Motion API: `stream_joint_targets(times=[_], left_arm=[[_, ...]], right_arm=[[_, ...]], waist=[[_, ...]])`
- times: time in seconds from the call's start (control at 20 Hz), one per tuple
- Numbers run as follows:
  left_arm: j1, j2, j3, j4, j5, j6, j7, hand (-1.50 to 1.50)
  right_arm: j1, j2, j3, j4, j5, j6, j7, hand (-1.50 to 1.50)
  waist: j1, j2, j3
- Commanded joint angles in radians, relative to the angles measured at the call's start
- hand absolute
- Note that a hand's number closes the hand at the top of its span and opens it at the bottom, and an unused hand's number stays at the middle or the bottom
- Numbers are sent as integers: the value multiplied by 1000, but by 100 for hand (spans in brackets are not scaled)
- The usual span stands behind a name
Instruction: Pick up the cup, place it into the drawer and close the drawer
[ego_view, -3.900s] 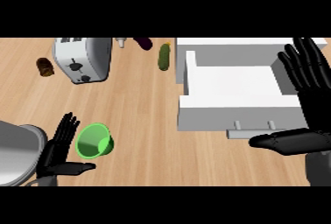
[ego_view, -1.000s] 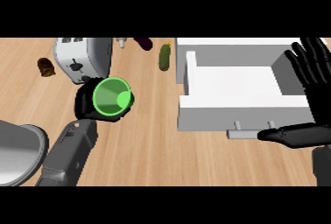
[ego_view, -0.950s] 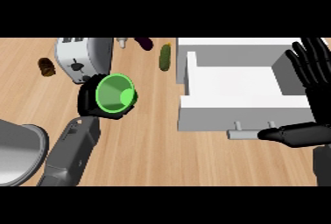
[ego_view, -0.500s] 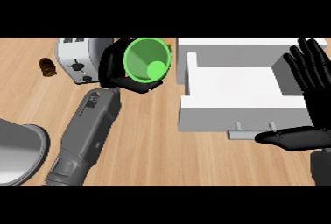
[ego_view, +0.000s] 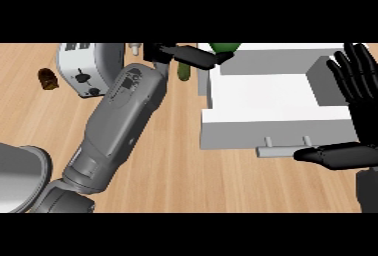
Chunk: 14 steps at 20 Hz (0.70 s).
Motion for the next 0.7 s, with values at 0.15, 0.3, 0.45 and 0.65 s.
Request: stream_joint_targets(times=[0.15,0.3,0.45,0.65], left_arm=[[-203,-1,-45,244,27,94,123,150],[-254,-2,-87,334,52,147,154,150],[-254,-2,-196,376,117,174,159,150],[-244,-2,-267,431,131,81,198,150]], right_arm=[[-46,14,32,19,25,-13,1,-150],[-46,-5,16,-12,-17,9,40,-150],[-76,2,32,44,0,17,-3,-150],[-118,3,46,66,10,19,-13,-150]], waist=[[-21,12,0],[-46,15,0],[-86,23,2],[-106,33,2]])
